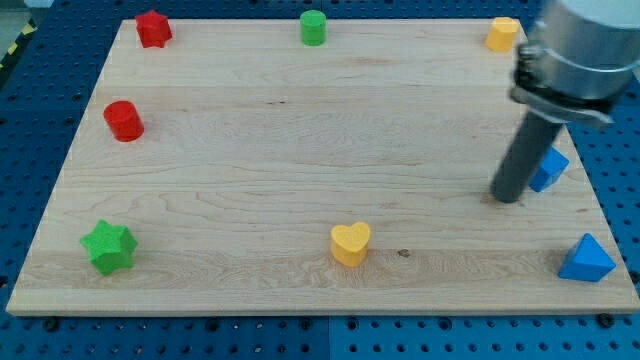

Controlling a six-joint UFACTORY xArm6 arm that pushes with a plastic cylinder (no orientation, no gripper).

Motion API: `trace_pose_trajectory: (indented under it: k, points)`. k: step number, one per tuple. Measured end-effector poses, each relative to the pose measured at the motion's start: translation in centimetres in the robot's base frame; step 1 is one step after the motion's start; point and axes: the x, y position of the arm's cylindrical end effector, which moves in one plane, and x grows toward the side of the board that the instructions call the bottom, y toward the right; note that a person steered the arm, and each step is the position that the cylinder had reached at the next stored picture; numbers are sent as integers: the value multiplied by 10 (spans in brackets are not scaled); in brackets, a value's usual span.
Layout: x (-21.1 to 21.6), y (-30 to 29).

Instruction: Slightly push the cube to the center right

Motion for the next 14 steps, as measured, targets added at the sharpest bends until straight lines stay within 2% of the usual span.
trace_pose_trajectory:
  k: [4,14]
  points:
    - [-1,61]
    - [-18,49]
